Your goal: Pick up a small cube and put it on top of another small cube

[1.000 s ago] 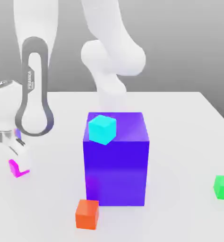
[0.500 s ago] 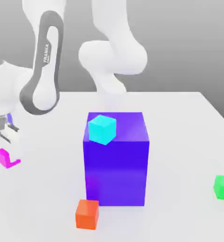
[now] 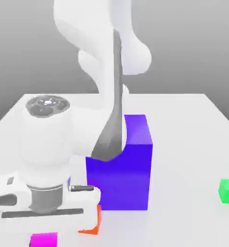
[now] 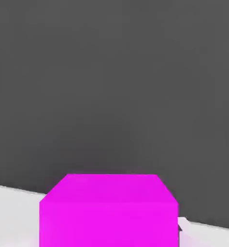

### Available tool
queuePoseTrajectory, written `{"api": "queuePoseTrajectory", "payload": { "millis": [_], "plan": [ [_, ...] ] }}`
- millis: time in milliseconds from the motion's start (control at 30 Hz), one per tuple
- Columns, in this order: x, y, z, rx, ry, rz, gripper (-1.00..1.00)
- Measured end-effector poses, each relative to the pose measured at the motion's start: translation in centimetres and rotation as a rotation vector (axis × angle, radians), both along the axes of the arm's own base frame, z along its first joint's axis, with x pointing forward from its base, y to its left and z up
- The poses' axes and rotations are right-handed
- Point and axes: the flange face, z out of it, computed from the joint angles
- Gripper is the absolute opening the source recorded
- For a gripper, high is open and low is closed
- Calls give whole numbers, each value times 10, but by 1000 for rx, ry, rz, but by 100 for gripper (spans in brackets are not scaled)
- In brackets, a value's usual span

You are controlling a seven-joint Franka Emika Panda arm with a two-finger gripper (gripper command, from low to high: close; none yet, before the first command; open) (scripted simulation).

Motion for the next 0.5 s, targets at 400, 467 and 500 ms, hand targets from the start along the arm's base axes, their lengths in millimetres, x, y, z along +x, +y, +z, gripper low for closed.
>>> {"api": "queuePoseTrajectory", "payload": {
  "millis": [400,467,500],
  "plan": [
    [-78,265,24,15,85,610,-100],
    [-102,299,28,14,99,704,-100],
    [-114,315,29,13,107,751,-100]
  ]
}}
